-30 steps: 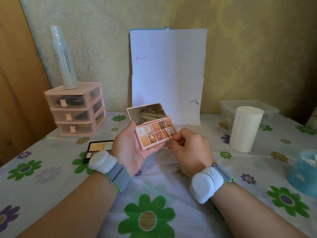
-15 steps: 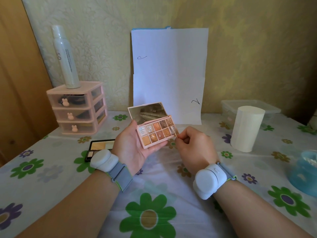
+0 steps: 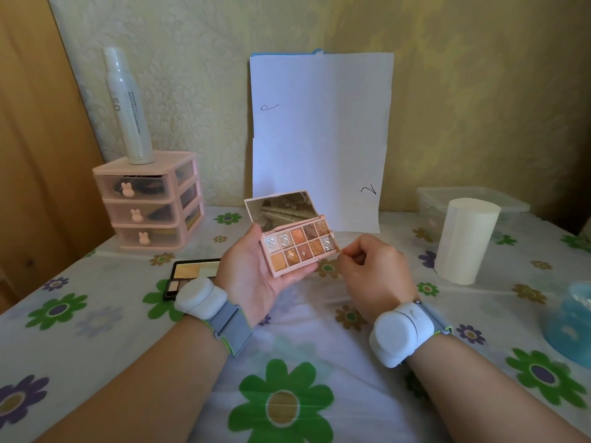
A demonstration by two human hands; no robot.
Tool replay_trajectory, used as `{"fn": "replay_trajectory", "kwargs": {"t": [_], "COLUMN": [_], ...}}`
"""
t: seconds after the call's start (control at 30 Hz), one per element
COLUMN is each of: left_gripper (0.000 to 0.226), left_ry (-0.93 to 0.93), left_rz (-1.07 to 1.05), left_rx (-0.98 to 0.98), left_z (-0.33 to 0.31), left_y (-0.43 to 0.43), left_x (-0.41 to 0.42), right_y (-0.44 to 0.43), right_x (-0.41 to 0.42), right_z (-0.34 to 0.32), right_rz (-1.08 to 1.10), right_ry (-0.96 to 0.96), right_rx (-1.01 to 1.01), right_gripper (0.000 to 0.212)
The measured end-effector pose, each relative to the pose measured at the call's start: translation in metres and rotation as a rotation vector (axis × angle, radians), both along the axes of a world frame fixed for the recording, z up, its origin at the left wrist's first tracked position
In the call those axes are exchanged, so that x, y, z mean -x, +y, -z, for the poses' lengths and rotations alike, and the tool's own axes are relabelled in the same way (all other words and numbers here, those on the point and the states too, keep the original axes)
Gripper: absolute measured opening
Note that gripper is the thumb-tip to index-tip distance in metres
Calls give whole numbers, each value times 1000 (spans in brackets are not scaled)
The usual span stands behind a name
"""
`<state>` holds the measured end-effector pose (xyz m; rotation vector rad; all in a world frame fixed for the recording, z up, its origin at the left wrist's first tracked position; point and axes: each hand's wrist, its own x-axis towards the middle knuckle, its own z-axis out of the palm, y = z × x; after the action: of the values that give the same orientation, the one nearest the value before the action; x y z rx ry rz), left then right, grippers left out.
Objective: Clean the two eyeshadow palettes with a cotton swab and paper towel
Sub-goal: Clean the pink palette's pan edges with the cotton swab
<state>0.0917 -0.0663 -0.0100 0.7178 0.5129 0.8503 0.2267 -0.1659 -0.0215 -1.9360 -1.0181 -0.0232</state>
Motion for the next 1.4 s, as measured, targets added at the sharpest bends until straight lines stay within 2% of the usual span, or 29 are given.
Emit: {"fn": "replay_trajectory", "kwargs": {"t": [0.3,0.6,0.8,1.1,1.3,1.4], "left_gripper": [53,55,53,54,54,52], "left_ry": [-15,1,-21,-23,-92,-107], "left_rz": [2,-7,6,12,-23,-67], "left_rx": [-13,12,-5,-42,-51,-59], "left_z": [-1,-6,-2,1,3,1], "left_y": [-2,-6,-3,-1,2,5], "left_x": [1,0,2,1,0,0], "right_y": [4,5,6,6,4,2], "right_x": [24,14,32,26,37,38], "right_z": [8,8,10,10,10,10], "right_rz": [-203,-90,-247,-234,-332,-388], "right_ry": [-83,-76,-103,-92,-115,-119], "right_rx": [-27,-42,-57,-58,-116,-80], "right_gripper": [9,8,10,8,11,13]}}
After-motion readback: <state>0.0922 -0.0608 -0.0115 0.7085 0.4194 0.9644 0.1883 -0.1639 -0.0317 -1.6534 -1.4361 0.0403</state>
